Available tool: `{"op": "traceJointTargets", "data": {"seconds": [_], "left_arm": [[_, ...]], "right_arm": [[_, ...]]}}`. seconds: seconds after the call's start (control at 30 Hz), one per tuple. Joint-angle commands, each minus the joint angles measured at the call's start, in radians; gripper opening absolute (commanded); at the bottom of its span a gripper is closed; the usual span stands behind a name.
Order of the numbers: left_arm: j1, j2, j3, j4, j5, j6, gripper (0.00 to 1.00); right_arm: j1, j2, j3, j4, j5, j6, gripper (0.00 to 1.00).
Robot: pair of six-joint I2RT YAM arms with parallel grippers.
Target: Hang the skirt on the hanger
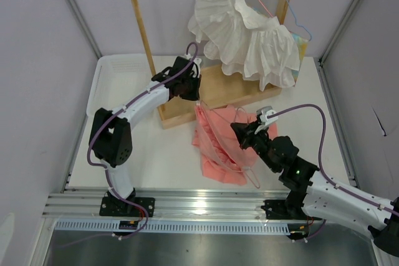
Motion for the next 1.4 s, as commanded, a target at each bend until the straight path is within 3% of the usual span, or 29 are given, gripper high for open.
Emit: {"op": "traceJointTargets", "data": {"seconds": [0.0, 1.37], "left_arm": [[-0.004, 0.004, 0.056, 0.004, 0.006, 0.0, 0.0], [-0.004, 0.012, 0.056, -0.001, 0.018, 0.004, 0.0]], "right_arm": [[0.009, 0.01, 0.059, 0.046, -0.007, -0.009, 0.0], [0.039, 0.096, 0.063, 0.092, 0.059, 0.019, 0.0]]}}
